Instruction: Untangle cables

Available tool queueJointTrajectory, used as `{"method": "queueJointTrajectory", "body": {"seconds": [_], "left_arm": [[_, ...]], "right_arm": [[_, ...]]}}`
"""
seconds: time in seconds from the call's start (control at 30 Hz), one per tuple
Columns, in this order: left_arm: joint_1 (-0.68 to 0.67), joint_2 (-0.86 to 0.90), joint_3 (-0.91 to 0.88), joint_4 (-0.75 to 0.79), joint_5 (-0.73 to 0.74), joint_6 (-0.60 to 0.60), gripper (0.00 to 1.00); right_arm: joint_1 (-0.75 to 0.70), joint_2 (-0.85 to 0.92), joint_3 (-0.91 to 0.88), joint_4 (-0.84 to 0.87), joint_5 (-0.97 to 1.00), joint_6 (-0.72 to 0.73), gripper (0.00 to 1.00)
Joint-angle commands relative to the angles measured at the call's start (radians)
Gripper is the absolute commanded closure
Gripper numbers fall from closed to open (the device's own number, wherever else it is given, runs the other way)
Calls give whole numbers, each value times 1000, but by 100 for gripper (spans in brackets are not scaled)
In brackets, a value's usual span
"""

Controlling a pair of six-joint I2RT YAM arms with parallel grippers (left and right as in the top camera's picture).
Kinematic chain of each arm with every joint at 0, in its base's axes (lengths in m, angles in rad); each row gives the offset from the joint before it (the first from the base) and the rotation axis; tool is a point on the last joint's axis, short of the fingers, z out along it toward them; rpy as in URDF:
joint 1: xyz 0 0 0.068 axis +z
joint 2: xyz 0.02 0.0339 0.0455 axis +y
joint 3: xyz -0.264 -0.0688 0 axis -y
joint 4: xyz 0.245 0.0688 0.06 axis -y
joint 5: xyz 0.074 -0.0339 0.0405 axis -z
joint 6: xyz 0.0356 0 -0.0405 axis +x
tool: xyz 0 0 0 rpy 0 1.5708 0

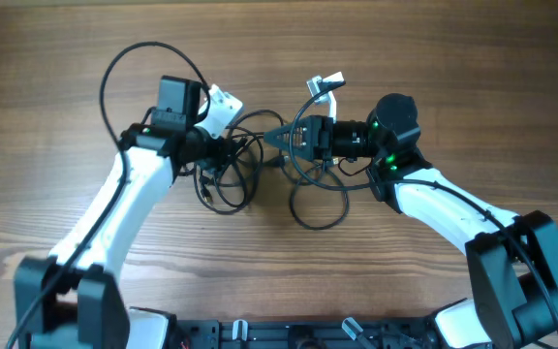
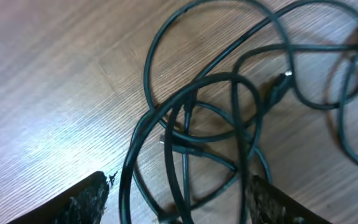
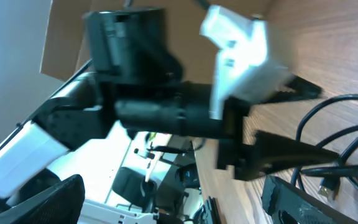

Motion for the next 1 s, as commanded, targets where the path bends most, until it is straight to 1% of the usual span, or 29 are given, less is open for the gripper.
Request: {"method": "queueJointTrajectory", "body": {"seconds": [0.0, 0.07, 0.1, 0.13, 0.17, 0.3, 0.33, 0.37, 0.47, 0.53, 0.63, 0.7, 0.8, 0.83, 0.87, 0.97], "left_arm": [[-3, 62, 3, 24, -60, 6, 26], [8, 73, 3, 32, -77, 6, 28], [20, 75, 3, 36, -77, 5, 36], [37, 75, 3, 38, -76, 5, 80], [51, 75, 3, 37, -73, 5, 96], [60, 71, 5, 34, -17, 1, 96], [60, 58, 8, 34, -17, -9, 96], [62, 27, 21, 34, -25, -48, 96], [81, -162, 96, 49, -28, -151, 96], [96, -298, 119, 101, -27, -205, 96], [103, -544, 119, 223, -24, -216, 96], [103, -635, 119, 254, -24, -216, 96], [103, -742, 119, 258, -23, -217, 96], [103, -758, 119, 267, -23, -231, 96], [103, -770, 119, 275, -23, -231, 96], [103, -772, 119, 271, -23, -231, 96]], "right_arm": [[2, -3, 8, -2, 6, -34, 7], [2, -3, 8, -2, 6, -35, 7], [1, -3, 8, -2, 6, -35, 7], [2, -3, 8, -2, 6, -35, 7], [2, -3, 8, -2, 6, -36, 7], [1, -3, 8, -2, 6, -36, 7], [1, -3, 8, -2, 7, -36, 7], [1, -3, 8, -2, 11, -37, 7], [1, -3, 8, -2, 34, -36, 7], [1, -3, 8, -2, 34, -35, 7], [2, -3, 8, -1, 56, -34, 6], [1, -3, 8, -2, 56, -33, 6], [1, -3, 8, -1, 56, -23, 6], [1, -3, 8, 3, 55, -4, 5], [1, -3, 8, 23, 55, 20, 2], [2, -3, 8, 163, 36, 78, 0]]}}
